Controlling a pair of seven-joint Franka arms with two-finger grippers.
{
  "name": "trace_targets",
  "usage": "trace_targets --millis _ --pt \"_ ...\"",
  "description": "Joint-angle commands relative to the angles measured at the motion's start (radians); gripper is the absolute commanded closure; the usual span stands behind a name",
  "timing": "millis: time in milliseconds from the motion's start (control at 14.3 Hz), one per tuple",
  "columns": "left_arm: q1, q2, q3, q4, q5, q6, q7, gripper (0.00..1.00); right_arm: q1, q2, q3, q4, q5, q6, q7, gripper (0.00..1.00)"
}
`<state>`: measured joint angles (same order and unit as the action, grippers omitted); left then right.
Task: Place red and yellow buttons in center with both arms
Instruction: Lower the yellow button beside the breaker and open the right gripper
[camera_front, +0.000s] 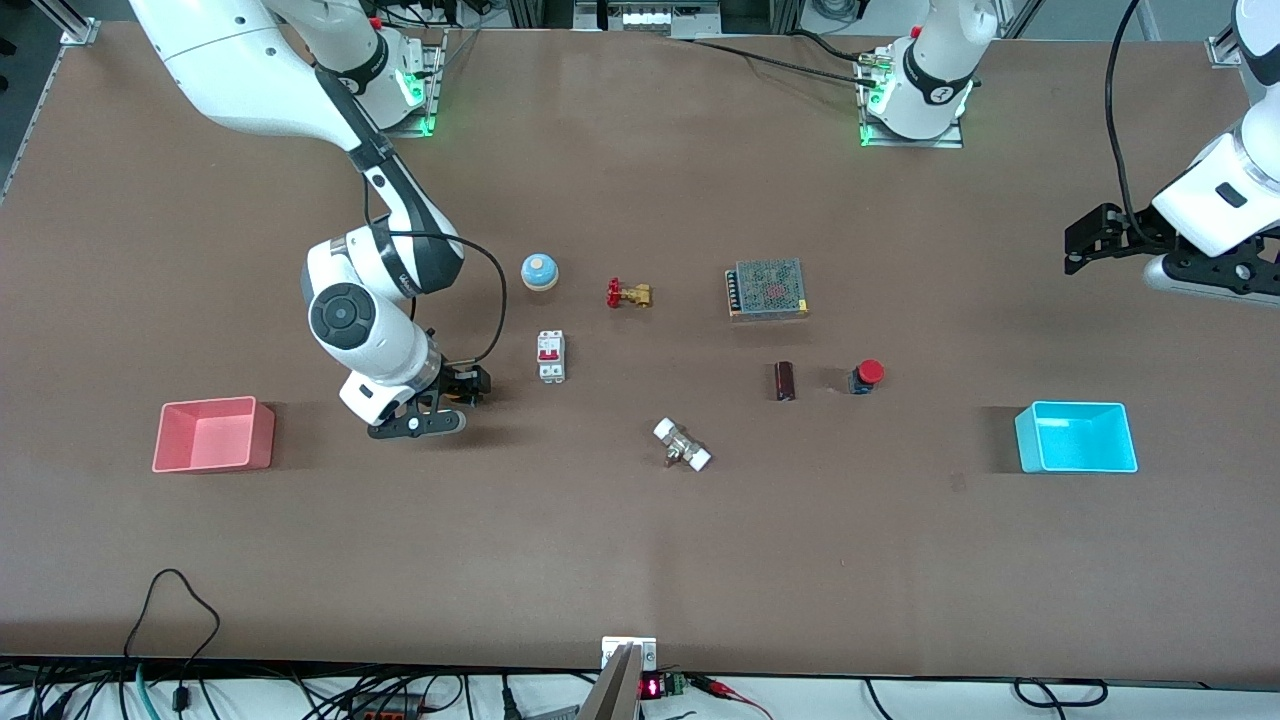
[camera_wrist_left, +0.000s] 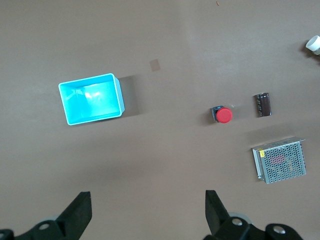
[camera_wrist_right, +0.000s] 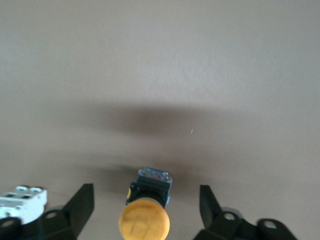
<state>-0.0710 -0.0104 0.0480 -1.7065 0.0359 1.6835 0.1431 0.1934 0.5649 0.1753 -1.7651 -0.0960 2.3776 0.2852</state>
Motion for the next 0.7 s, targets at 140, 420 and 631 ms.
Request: trace_targets --millis 140,420,631 --pt "0.003 -0.016 -0.002 0.001 -0.001 -0.022 0.012 0.00 -0.022 -0.201 -0.003 0.058 0.007 -0.249 -0.006 0.00" --pt "0.003 -0.016 -0.002 0.001 -0.001 -0.024 0.023 0.00 -0.086 -0.387 -0.008 0.082 0.076 -0.418 -0.007 0.00" --pt "0.003 -0.016 -0.002 0.001 -0.001 -0.038 0.023 0.00 -0.112 -0.441 -0.072 0.168 0.084 -0.616 -0.027 0.00"
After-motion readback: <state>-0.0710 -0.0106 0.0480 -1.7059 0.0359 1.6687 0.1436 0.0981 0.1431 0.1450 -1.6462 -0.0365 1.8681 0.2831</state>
